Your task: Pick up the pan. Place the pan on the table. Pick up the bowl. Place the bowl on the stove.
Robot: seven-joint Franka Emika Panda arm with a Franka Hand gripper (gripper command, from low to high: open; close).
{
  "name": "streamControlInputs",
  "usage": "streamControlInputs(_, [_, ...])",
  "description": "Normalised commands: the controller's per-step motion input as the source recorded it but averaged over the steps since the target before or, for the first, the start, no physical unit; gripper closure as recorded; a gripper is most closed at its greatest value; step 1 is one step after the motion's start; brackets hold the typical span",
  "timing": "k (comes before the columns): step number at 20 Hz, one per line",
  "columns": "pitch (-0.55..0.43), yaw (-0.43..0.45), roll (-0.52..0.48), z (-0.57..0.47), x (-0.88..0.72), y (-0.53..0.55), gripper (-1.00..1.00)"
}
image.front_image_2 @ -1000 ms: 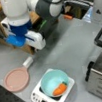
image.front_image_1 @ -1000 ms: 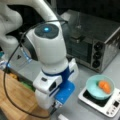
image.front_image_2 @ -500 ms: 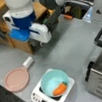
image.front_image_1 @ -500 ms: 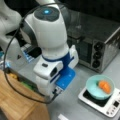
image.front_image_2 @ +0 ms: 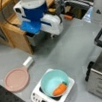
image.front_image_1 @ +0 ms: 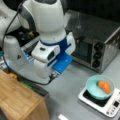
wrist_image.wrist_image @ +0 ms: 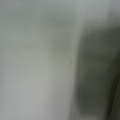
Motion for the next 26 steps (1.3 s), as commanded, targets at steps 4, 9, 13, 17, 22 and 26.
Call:
streamControlInputs(4, [-0.076,-0.099,-0.046,-0.01,-0.46,0.23,-1.00])
streamControlInputs(9, [-0.056,-0.081,-0.064,0.07,-0.48,0.25,-1.00])
streamControlInputs(13, [-0.055,-0.063,-0.088,0.02,-0.35,0.20,-1.00])
streamControlInputs(17, [-0.001,-0.008,-0.111,0.10,-0.23,0.18,-1.00])
streamControlInputs(22, [0.003,0.039,-0.118,0.08,-0.05,0.13,-1.00])
streamControlInputs(26, [-0.009,0.042,-0.082,-0.02,0.06,0.05,-1.00])
